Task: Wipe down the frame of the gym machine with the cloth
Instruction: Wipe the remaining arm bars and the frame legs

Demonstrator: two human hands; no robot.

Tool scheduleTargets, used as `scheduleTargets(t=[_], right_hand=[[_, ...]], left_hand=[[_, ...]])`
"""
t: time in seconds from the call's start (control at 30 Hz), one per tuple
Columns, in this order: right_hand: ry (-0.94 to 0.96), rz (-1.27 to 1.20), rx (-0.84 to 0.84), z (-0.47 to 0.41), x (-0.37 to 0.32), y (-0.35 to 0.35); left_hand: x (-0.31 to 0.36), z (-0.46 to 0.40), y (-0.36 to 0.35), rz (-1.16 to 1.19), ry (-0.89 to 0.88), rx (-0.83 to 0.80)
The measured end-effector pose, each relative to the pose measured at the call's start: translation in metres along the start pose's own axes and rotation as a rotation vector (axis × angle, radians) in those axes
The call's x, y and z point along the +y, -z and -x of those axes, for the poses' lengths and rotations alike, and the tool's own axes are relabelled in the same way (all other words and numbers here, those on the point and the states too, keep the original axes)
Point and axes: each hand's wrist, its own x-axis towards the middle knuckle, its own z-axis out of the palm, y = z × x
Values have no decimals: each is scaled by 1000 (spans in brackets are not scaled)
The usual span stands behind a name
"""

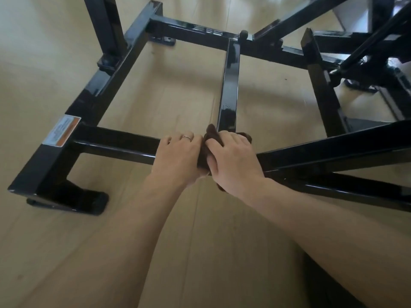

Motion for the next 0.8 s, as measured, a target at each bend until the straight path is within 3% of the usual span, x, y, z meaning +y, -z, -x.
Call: scheduleTargets(t=[0.37, 0.63, 0.8], right_hand=[[-117, -169, 44, -83, 18, -21], [-233, -168, -56, -112, 33, -17], [-10, -212, -191, -50, 24, 1]], left_hand=[[-6, 2, -2, 125, 6, 36], [-11, 0, -2, 128, 1, 14], [-12, -1, 4, 87, -20, 4]])
